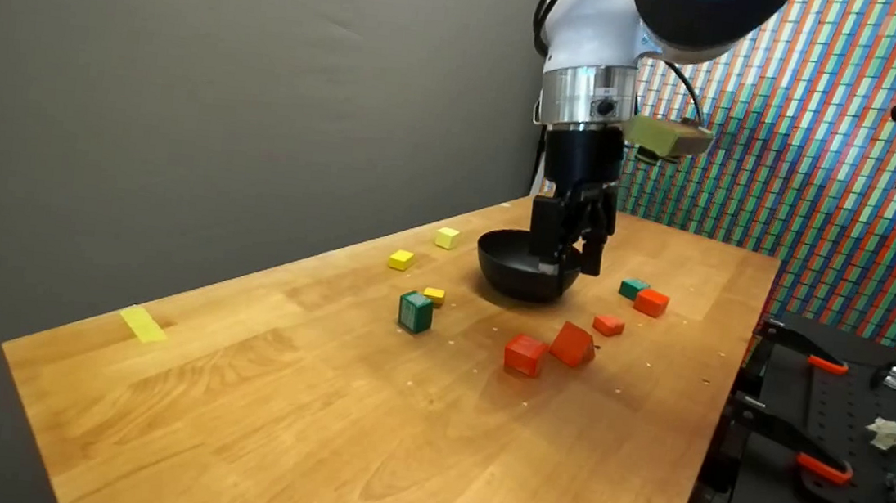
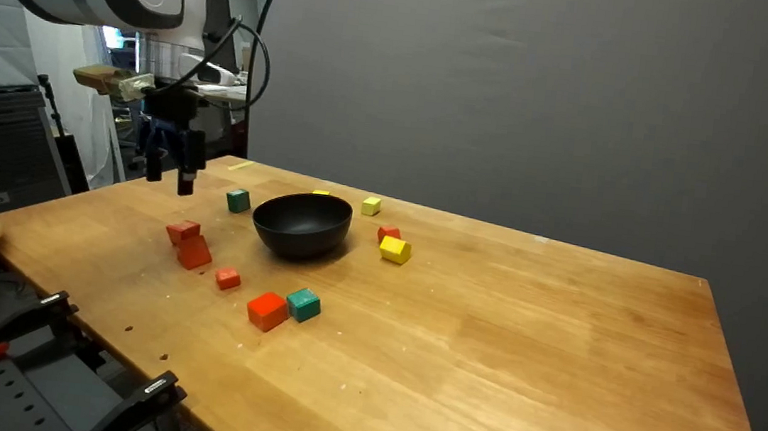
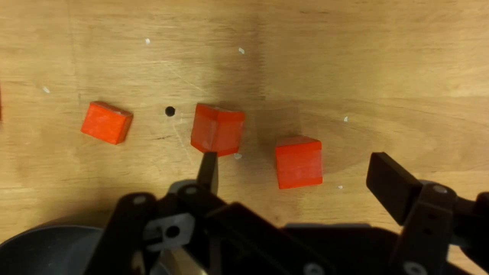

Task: Put all the blocks inside the black bowl

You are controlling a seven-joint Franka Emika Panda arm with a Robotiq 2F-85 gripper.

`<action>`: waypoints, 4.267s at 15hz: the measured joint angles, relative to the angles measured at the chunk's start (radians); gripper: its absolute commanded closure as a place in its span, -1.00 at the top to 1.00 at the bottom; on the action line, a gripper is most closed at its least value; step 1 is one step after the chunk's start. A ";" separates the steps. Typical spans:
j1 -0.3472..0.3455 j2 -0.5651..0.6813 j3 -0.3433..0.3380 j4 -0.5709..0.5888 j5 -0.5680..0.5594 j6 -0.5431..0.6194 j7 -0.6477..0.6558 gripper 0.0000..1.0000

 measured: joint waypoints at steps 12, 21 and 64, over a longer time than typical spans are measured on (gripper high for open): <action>0.100 0.303 -0.085 0.142 -0.110 0.104 0.117 0.50; 0.133 0.349 -0.103 0.214 -0.110 0.098 0.117 -0.71; -0.043 0.006 -0.092 0.325 0.020 -0.267 -0.111 1.00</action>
